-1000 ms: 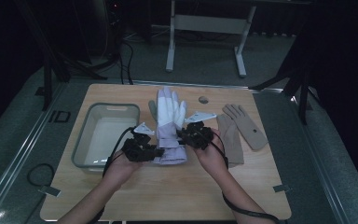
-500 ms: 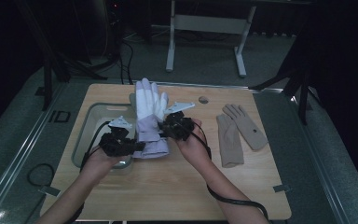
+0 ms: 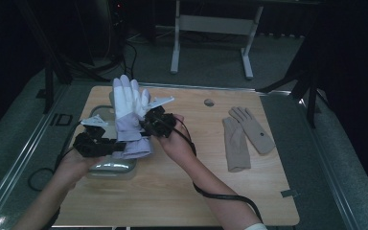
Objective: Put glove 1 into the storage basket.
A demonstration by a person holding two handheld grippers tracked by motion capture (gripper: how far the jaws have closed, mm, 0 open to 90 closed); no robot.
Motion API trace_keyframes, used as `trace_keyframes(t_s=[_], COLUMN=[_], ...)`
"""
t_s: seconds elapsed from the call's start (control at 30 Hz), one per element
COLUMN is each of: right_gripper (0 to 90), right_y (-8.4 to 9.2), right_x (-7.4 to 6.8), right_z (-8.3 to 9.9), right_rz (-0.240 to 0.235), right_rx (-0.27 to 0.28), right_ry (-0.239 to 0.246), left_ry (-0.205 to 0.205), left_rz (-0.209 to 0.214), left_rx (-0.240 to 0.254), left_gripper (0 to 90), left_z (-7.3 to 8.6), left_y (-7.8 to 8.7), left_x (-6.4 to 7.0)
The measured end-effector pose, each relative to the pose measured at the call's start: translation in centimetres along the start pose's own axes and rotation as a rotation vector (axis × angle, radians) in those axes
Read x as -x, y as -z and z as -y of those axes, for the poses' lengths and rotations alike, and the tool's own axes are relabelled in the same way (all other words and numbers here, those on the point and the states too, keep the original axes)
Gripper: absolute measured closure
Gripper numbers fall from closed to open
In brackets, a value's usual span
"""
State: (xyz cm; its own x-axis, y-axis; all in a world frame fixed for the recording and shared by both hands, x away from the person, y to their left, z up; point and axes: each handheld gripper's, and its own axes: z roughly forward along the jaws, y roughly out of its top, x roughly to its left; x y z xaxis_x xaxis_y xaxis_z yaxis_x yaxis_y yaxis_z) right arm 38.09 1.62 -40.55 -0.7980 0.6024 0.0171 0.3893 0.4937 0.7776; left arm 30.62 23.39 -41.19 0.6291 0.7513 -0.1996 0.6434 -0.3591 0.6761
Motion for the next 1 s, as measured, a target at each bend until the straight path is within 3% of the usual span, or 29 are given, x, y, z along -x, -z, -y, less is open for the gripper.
trace_keyframes(t_s=[0.2, 0.3, 0.5, 0.77, 0.87, 1.0], right_gripper=[81.0, 81.1, 81.1, 81.1, 81.1, 81.0], right_y=[-2.1, -4.0, -6.5, -9.3, -9.9, -10.3], right_x=[-1.5, -2.4, -3.0, -3.1, -2.9, -2.8], right_z=[-1.1, -1.7, -1.5, 0.8, 1.4, 1.8], right_rz=[-0.019, -0.037, -0.047, -0.081, -0.096, -0.11], right_rx=[0.001, -0.022, -0.039, -0.113, -0.127, -0.145], right_ry=[0.008, 0.008, -0.006, -0.052, -0.07, -0.09], left_ry=[0.032, 0.051, 0.096, 0.146, 0.163, 0.187], left_rz=[-0.009, -0.019, -0.021, -0.013, -0.015, -0.023], left_rx=[-0.018, -0.044, -0.072, -0.134, -0.136, -0.153], left_gripper=[75.1, 75.1, 75.1, 74.1, 72.0, 61.8], left_z=[1.1, 1.9, 3.0, 5.0, 5.3, 5.8], left_y=[1.4, 1.8, 1.3, -0.8, -1.1, -1.6], left_x=[-2.0, -3.4, -5.1, -5.9, -6.0, -6.1])
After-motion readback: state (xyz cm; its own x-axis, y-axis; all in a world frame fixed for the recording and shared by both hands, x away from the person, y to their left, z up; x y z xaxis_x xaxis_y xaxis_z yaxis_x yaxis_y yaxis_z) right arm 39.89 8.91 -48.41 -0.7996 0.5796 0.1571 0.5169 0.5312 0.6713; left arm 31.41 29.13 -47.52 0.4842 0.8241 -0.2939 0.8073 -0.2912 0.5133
